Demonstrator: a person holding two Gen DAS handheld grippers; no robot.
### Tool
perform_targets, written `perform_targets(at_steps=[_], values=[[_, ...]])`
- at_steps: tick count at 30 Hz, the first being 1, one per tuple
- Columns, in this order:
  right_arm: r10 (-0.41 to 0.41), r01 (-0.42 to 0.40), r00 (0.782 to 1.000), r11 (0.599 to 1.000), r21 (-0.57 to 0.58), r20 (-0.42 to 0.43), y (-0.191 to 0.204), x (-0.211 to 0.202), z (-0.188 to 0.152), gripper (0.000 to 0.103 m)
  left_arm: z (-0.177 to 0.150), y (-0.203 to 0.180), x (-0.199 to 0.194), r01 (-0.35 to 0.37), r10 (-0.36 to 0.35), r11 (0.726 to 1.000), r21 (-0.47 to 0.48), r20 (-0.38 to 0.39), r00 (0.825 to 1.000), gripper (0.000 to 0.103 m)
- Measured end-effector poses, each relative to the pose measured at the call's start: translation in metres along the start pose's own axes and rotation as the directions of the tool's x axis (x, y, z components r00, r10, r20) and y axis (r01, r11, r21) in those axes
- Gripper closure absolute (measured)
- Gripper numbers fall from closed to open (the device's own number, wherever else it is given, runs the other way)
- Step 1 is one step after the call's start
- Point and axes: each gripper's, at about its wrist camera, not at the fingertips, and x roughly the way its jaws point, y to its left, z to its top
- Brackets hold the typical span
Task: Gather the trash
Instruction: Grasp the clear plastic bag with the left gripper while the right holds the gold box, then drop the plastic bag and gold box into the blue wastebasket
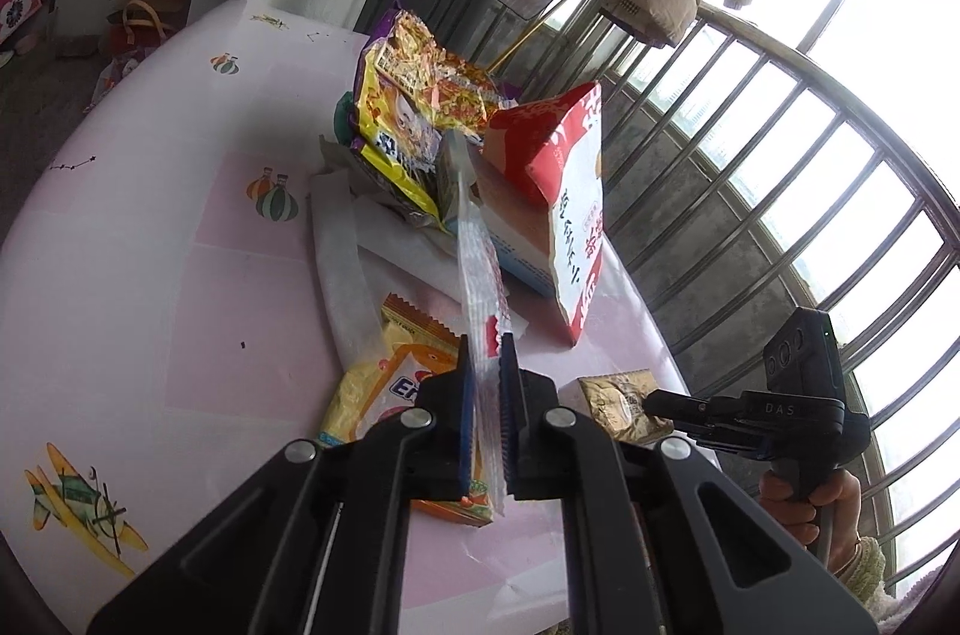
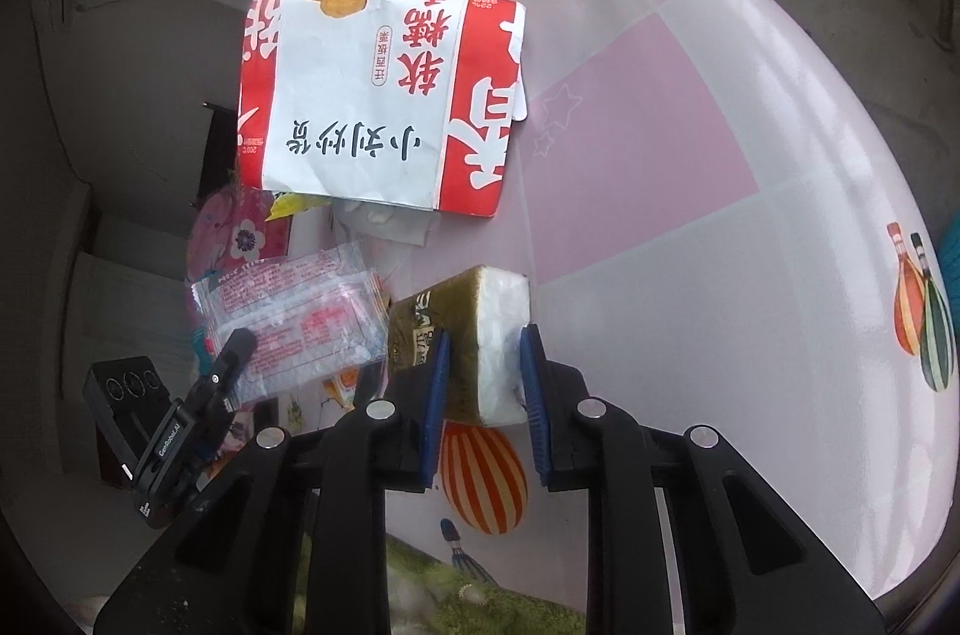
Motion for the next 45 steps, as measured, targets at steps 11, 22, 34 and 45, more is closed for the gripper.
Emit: perform_targets(at_steps=[11, 22, 34, 45], values=[[0.098, -0.1, 0.994, 0.994, 0.041, 0.038, -0.027, -0.039, -0.01, 0.081, -0.004, -0.033, -0.029, 0.039, -0.042, 0.997, 0.065, 0.039, 0.998, 0.097], [0.115, -0.138, 0.964, 0.987, 0.081, 0.239, -0.054, -0.112, -0.014, 0.081, 0.011, -0.099, -0.014, 0.129, -0.132, 0.967, 0.218, -0.001, 0.991, 0.097], [-0.38, 0.095, 0.757, 0.869, 0.486, 0.532, -0.175, -0.231, -0.041, 0.081, 0.017, -0.276, 0.133, 0.4, -0.261, 0.808, 0.432, -0.346, 0.901, 0.096], [-0.672, 0.192, 0.618, 0.632, 0.751, 0.407, -0.285, -0.236, -0.039, 0.081, -0.059, -0.407, 0.31, 0.473, -0.102, 0.718, 0.51, -0.595, 0.797, 0.096]])
